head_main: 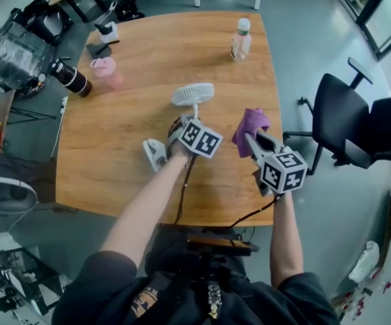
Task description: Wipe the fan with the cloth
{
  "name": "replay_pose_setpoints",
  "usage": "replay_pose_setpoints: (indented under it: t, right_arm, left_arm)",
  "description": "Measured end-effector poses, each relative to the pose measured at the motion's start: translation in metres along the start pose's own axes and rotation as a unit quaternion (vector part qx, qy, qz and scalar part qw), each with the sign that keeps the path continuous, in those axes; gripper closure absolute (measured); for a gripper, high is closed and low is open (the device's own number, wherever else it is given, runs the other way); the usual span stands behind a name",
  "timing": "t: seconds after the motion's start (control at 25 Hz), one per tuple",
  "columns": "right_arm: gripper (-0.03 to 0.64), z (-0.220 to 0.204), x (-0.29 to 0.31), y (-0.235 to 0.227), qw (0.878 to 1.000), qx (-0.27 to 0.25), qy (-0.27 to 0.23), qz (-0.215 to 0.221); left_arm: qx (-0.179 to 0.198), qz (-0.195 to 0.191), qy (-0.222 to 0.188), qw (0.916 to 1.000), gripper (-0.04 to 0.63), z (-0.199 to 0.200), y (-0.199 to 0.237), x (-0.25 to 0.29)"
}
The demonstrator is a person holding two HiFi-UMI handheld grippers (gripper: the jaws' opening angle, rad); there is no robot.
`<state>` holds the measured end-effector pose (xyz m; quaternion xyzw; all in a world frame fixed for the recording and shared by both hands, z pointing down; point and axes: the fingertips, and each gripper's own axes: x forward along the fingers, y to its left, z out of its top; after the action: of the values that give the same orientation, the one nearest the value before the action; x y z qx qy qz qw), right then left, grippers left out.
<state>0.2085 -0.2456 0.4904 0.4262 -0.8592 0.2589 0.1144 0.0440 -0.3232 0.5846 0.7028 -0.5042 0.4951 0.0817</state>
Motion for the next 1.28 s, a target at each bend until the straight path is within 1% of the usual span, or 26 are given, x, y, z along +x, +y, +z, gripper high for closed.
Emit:
replay_pose_setpoints:
  t: [0.04,0.08,0.12,0.16,0.24,0.28,0.4,0.52,0.56,0.6,0.64,0.68,0.72,0.76,0.84,0.88,0.92,0.96,1.0,1.12,1.16,1.28]
  right_arm:
    - [0.543,0.0,0.0,0.002,1.0,0.0,0.0,-0.001]
    - [0.543,-0.001,-0.001,0.003,1.0,0.0,0.001,-0.003]
    - [0.543,-0.002,0.0,0.005,1.0,0.0,0.003,-0.005]
    - [0.543,-0.003,0.0,0.008,1.0,0.0,0.006,-0.008]
    - [0.543,-0.005,0.002,0.013,1.0,-0.002,0.01,-0.012]
    - [0.543,-0.005,0.003,0.015,1.0,-0.003,0.011,-0.014]
    - [0.543,-0.005,0.007,0.021,1.0,-0.004,0.012,-0.016]
    - [0.543,-0.002,0.012,0.03,1.0,-0.007,0.009,-0.016]
    - [0.543,0.001,0.014,0.034,1.0,-0.009,0.006,-0.015]
    - [0.543,0.005,0.015,0.039,1.0,-0.012,0.002,-0.014]
    - [0.543,0.009,0.016,0.044,1.0,-0.016,-0.002,-0.013]
    - [0.543,0.014,0.015,0.048,1.0,-0.02,-0.007,-0.013]
    - [0.543,0.02,0.013,0.052,0.999,-0.026,-0.012,-0.014]
    - [0.543,0.024,0.011,0.055,0.999,-0.032,-0.016,-0.015]
    - [0.543,0.032,0.007,0.061,0.999,-0.042,-0.02,-0.017]
    - [0.543,0.033,0.007,0.064,0.999,-0.046,-0.019,-0.018]
    - [0.543,0.033,0.008,0.065,0.998,-0.051,-0.014,-0.022]
    - [0.543,0.031,0.011,0.065,0.998,-0.056,-0.006,-0.027]
    - [0.543,0.029,0.014,0.065,0.998,-0.061,0.004,-0.034]
    - [0.543,0.024,0.026,0.066,0.995,-0.083,0.032,-0.049]
    - [0.543,0.024,0.031,0.068,0.994,-0.091,0.039,-0.051]
    - [0.543,0.029,0.049,0.077,0.991,-0.114,0.055,-0.049]
  left_arm:
    - [-0.002,0.002,0.002,1.0,0.505,-0.003,0.001,0.001]
    - [-0.004,-0.001,0.007,1.0,0.48,-0.008,0.001,0.003]
    - [-0.004,-0.008,0.013,0.9999,0.466,-0.014,0.0,0.004]
    - [-0.002,-0.017,0.018,0.9997,0.467,-0.02,-0.001,0.006]
    - [-0.005,-0.034,0.019,0.9992,0.549,-0.025,-0.002,0.006]
    - [-0.012,-0.043,0.016,0.9989,0.552,-0.024,-0.001,0.005]
    - [-0.029,-0.088,0.009,0.9957,0.558,-0.021,-0.004,-0.007]
    - [-0.021,-0.15,0.006,0.9885,0.56,-0.021,-0.015,-0.03]
    - [-0.022,-0.175,0.009,0.9842,0.56,-0.023,-0.019,-0.039]
    - [-0.026,-0.207,0.011,0.978,0.561,-0.025,-0.025,-0.05]
    - [-0.031,-0.245,0.005,0.969,0.561,-0.023,-0.032,-0.062]
    - [-0.033,-0.284,-0.009,0.9582,0.563,-0.019,-0.04,-0.074]
    - [-0.031,-0.314,-0.02,0.9487,0.565,-0.016,-0.045,-0.085]
    - [-0.024,-0.333,-0.021,0.9422,0.568,-0.018,-0.046,-0.094]
    - [-0.013,-0.361,-0.006,0.9326,0.569,-0.031,-0.045,-0.106]
    - [-0.014,-0.373,0.0,0.9277,0.569,-0.037,-0.045,-0.11]
    - [-0.017,-0.38,0.003,0.9249,0.569,-0.042,-0.045,-0.11]
    - [-0.02,-0.38,0.006,0.9248,0.569,-0.047,-0.043,-0.108]
    - [-0.024,-0.374,0.006,0.9269,0.569,-0.05,-0.039,-0.105]
    - [-0.035,-0.349,-0.001,0.9366,0.571,-0.054,-0.023,-0.099]
    - [-0.04,-0.342,-0.004,0.9387,0.572,-0.054,-0.018,-0.097]
    - [-0.056,-0.331,-0.013,0.942,0.575,-0.056,-0.008,-0.092]
